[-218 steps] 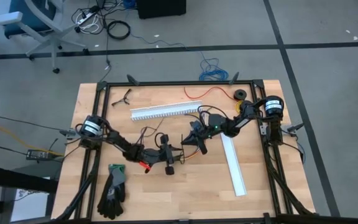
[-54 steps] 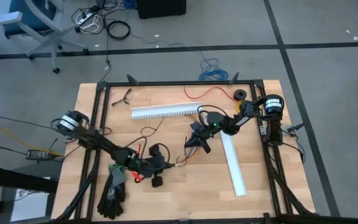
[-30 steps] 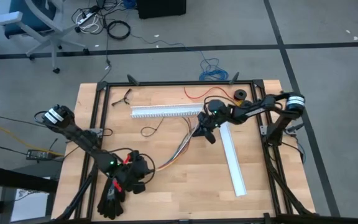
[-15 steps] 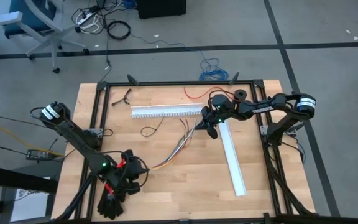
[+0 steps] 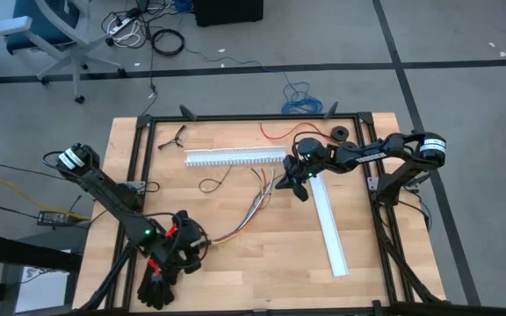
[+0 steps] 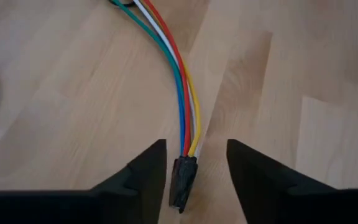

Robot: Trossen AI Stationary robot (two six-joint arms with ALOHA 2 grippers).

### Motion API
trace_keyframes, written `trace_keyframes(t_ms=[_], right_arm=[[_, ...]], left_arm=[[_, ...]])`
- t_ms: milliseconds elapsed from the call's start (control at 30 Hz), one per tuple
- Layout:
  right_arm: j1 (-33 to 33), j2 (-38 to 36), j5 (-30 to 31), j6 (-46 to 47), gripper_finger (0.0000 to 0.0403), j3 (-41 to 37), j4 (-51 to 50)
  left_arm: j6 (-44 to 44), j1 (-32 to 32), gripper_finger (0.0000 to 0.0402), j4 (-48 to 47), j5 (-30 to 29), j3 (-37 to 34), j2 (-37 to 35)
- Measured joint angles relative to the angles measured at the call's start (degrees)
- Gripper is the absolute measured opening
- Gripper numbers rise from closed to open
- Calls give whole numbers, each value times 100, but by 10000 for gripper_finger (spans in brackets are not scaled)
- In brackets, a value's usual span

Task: Ziptie cables
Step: Wrap the cable wires with black zip tie

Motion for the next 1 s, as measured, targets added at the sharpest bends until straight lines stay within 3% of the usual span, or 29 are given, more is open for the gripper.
trace_keyframes(t_ms=[133,333,700,1000], right_arm=[[66,0,0,43,0,0,0],[71,-13,373,62,0,0,-214],[71,41,921,416,0,0,-557],[130,232,1951,600,0,6,-183]], left_arm=[[-13,0,199,52,-101,-1,2],[-6,179,201,579,-1394,-2,73],[1599,1513,202,2595,-1169,-4,1165],[1620,2415,202,3500,-710,-2,1860]])
